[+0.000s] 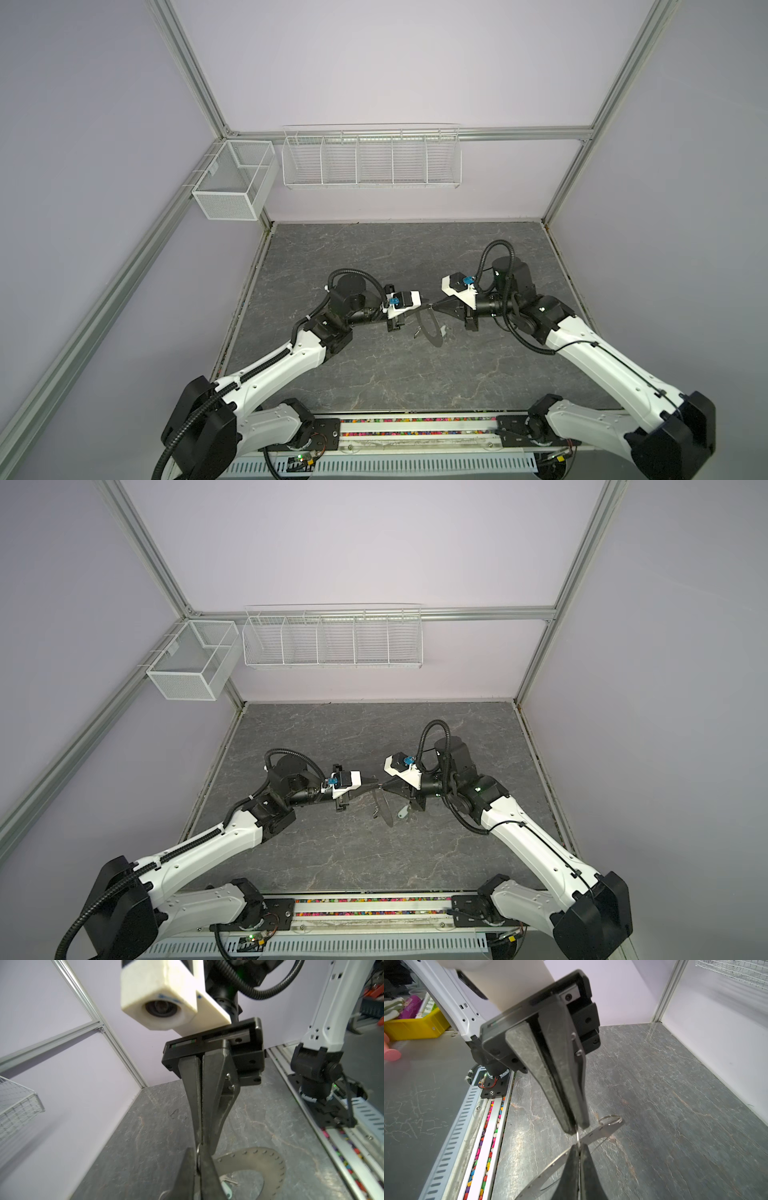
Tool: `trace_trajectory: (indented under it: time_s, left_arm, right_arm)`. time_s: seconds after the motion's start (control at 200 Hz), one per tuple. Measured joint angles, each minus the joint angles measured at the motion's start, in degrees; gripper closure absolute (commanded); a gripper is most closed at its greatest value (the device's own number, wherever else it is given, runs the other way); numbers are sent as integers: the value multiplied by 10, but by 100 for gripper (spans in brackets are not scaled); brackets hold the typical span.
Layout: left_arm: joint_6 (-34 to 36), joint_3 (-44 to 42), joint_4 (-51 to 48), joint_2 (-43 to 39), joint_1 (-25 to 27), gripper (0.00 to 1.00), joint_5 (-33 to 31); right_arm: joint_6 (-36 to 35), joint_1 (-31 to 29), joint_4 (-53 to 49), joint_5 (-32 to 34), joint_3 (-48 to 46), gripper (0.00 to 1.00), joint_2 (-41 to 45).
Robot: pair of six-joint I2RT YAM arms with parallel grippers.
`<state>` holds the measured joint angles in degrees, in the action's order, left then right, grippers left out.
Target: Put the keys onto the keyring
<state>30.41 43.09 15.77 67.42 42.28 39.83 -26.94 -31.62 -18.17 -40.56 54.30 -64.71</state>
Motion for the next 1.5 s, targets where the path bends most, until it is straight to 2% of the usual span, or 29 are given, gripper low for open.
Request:
trace_trajectory:
  time_s: [0.19, 0.495, 0.785, 1.025, 1.499]
  left_arm:
    - [61, 52, -113, -15, 1, 77, -32]
    - [106, 89, -216, -2, 32, 76, -66]
    - [107, 92, -226, 23, 47, 77, -90]
    - [103, 92, -219, 32, 47, 87, -99]
    - [97, 96, -206, 34, 49, 88, -85]
  right_arm:
    - [-23, 0, -56, 35, 21, 93, 3]
    - [-33, -3, -95, 59, 39, 93, 0]
    - [-33, -9, -104, 64, 39, 93, 0]
    - [-33, -11, -104, 66, 39, 93, 0]
    - [-33, -12, -104, 72, 39, 93, -4]
